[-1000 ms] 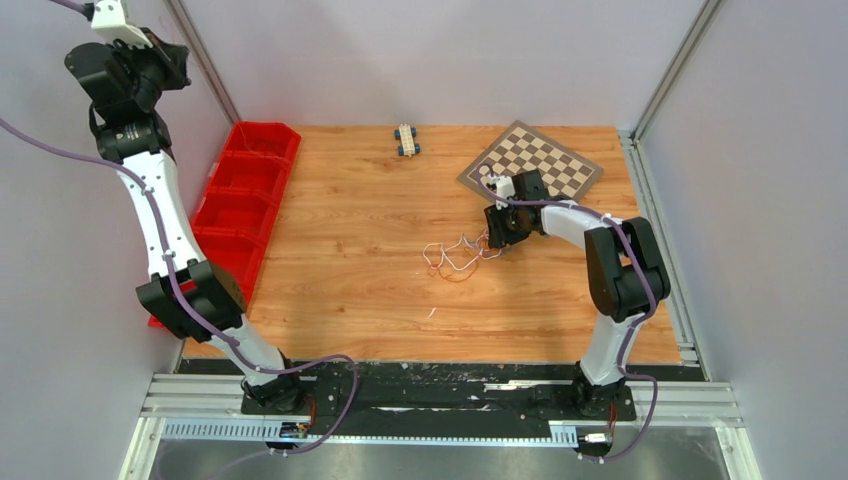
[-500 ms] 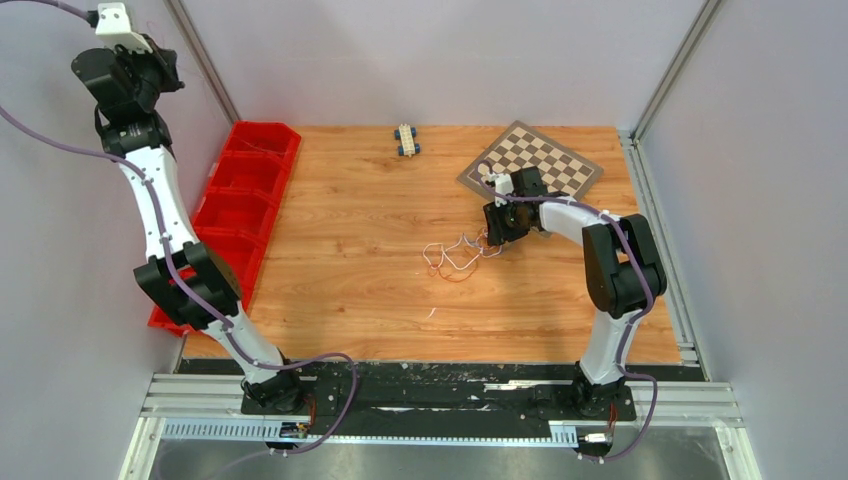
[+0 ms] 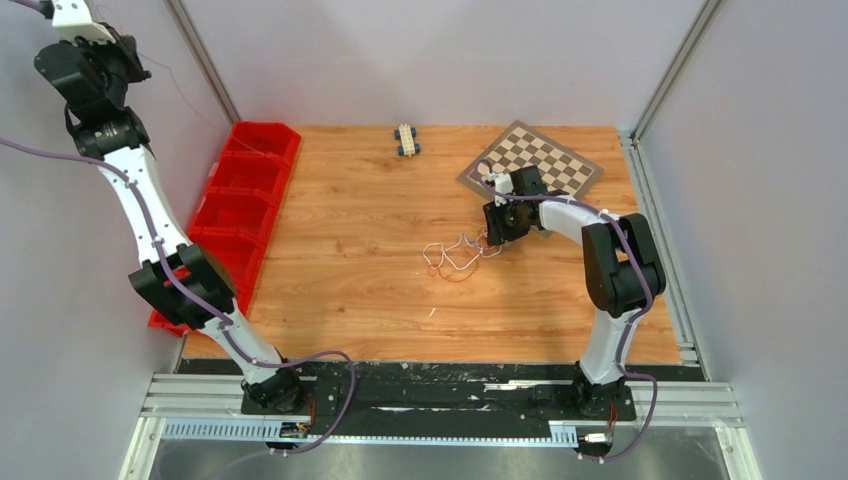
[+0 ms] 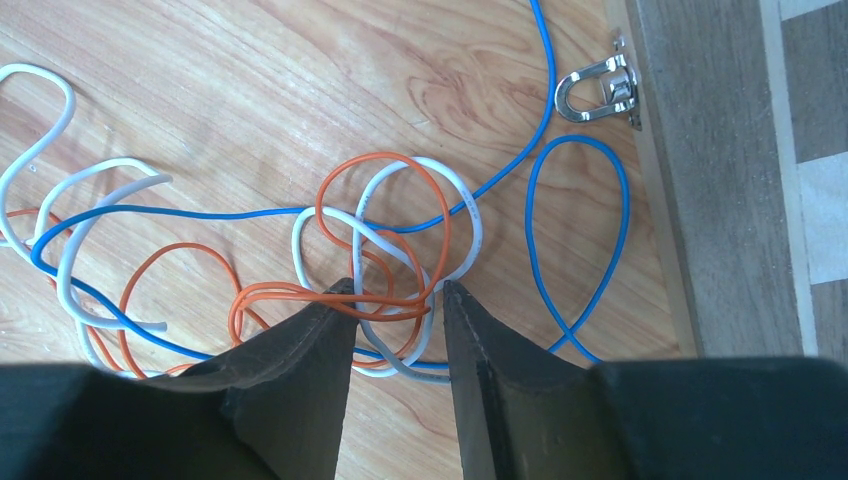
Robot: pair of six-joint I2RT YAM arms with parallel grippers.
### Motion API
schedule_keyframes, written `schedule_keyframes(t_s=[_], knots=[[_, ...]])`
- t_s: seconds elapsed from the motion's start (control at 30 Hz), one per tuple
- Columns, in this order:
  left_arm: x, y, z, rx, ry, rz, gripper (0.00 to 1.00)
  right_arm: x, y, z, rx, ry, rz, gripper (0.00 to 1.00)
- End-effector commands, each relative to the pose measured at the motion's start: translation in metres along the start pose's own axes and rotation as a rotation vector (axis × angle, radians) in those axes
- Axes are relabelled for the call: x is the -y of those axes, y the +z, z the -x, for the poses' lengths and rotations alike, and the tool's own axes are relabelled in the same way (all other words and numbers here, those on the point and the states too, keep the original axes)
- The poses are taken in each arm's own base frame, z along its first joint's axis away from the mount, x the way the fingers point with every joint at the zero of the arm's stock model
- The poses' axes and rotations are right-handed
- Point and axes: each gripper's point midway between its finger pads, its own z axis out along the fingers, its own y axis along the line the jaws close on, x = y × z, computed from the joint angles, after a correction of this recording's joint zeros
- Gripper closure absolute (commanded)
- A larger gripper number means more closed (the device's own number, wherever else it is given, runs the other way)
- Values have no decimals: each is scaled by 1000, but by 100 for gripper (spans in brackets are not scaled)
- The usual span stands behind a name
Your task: Untangle the cables
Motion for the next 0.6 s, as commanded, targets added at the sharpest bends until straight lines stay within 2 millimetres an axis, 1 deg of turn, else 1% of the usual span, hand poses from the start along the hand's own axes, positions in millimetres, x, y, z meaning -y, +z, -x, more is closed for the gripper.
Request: schedule_keyframes(t_s=[0.0, 0.17, 0.23, 0.27, 0.33, 0.37, 0.4, 0.43, 0.47, 0.5, 0.53, 0.57], knots=[[1, -10, 52, 117, 30, 10, 100, 1, 8, -11, -46, 18, -4, 59], [29, -16, 62, 139, -54, -115, 100, -1, 9, -11, -46, 16, 0, 59], [31, -17, 64, 144, -65, -119, 100, 0, 9, -10, -44, 14, 0, 59], [28, -17, 66, 150, -66, -102, 100, -1, 9, -10, -45, 14, 0, 59], [27, -18, 71, 164, -58, -97, 100, -1, 9, -10, -45, 11, -1, 59], [30, -20, 77, 175, -67, -109, 100, 0, 8, -9, -44, 11, -2, 59], [37, -21, 83, 188, -69, -148, 100, -1, 8, -10, -46, 10, -1, 59], [46, -24, 95, 218, -100, -183, 100, -1, 8, -11, -47, 11, -1, 59], [59, -27, 99, 220, -115, -249, 100, -1, 8, -11, -47, 13, 0, 59], [73, -30, 111, 239, -155, -300, 100, -1, 9, -12, -50, 13, 2, 59], [88, -34, 115, 235, -157, -365, 100, -1, 9, -12, -49, 14, 3, 59], [108, -39, 126, 253, -161, -426, 100, -1, 9, -12, -52, 12, 4, 59]])
